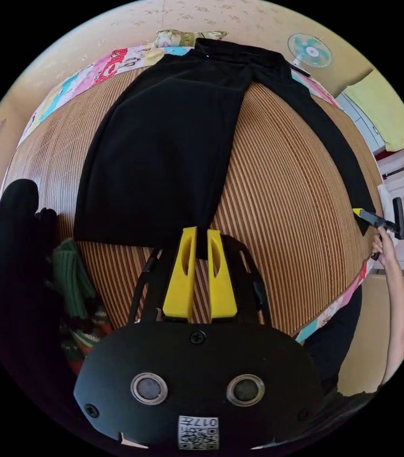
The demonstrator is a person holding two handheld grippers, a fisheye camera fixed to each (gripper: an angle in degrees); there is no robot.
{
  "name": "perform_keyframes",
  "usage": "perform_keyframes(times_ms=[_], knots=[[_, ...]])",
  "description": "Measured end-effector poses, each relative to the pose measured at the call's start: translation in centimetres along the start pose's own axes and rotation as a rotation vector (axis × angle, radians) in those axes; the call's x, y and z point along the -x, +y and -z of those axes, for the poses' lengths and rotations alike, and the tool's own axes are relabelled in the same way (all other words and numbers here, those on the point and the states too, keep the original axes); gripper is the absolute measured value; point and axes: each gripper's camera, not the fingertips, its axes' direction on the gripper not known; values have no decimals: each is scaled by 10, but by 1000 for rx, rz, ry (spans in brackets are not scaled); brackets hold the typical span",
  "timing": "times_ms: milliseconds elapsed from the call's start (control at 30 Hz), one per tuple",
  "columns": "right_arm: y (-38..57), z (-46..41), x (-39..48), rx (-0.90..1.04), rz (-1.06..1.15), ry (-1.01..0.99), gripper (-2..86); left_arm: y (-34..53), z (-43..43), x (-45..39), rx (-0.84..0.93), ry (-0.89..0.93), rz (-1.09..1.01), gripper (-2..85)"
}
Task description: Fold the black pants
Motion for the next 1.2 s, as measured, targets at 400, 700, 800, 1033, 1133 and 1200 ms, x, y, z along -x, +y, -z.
perform_keyframes(times_ms=[400,700,800,1033,1133,1200], knots=[[210,36,2,-67,-1,-180,8,265,-17,-86,-106,395,-142,11],[288,92,-17,-96,118,-362,14,340,-18,-111,-139,281,-344,9],[292,133,-31,-212,153,-268,17,330,19,-26,-299,176,-166,62],[310,162,-99,-322,-38,52,123,325,-14,147,-410,152,305,94],[326,172,-140,-346,-142,128,173,328,-43,153,-420,208,277,112],[333,169,-167,-302,-199,113,181,317,-42,153,-408,162,262,119]])
